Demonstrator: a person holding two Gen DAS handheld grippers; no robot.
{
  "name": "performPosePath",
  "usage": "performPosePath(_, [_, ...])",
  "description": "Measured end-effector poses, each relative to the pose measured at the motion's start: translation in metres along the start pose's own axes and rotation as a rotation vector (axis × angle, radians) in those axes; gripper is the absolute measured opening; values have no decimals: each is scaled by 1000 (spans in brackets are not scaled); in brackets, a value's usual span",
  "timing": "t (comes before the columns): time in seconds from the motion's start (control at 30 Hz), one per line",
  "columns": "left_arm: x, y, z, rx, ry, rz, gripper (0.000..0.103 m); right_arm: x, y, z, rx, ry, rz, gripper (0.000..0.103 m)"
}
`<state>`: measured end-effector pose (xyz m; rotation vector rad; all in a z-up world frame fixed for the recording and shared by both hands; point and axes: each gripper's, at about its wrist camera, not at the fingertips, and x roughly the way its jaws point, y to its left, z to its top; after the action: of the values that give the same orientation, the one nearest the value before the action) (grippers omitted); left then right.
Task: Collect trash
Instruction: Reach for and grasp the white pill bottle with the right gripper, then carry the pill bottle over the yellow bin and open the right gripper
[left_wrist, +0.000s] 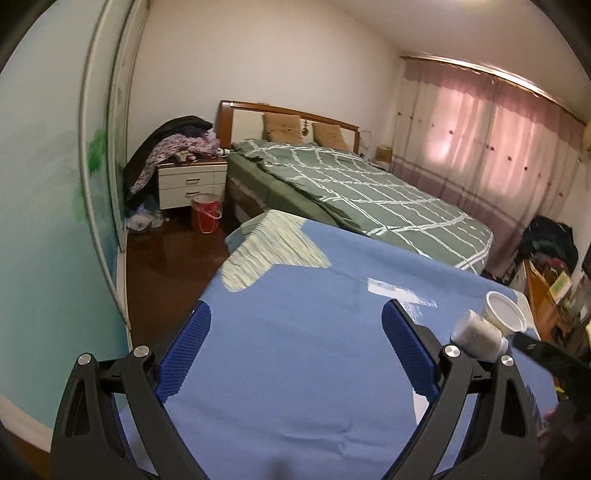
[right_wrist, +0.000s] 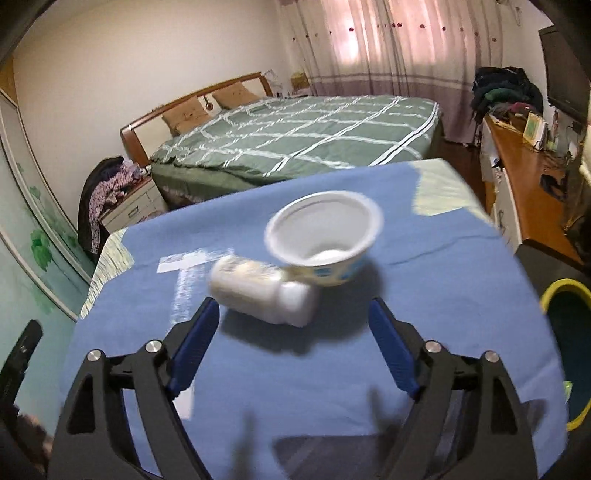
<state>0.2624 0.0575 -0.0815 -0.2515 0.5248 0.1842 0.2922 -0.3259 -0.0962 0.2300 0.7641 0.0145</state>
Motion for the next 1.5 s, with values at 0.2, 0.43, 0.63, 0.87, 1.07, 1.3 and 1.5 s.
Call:
performPosePath(0.2, [2,10,0,-26,19,35,92,31,28,1,-1,9,-81,86])
performPosePath(0.43, [3,9,0,-20,37,33,92,57,30,3,60,36,-122,90])
performPosePath(0.63, [7,7,-2,-5,44,32,92,69,36,9,50,24,-186,90])
performPosePath(0.87, [9,2,-5,14,57,28,93,70,32,12,29,33,-185,83])
performPosePath(1.07, [10,-2,-6,32,62,24,92,30,32,-3,-17,-6,-132,83])
performPosePath(1.3, [11,-10,-8,60,69,3,92,-28,-5,-22,-47,-85,-151,83])
performPosePath(1.5, [10,-36,-15,153,86,-81,92,-79,-112,-30,105,-149,-280,83])
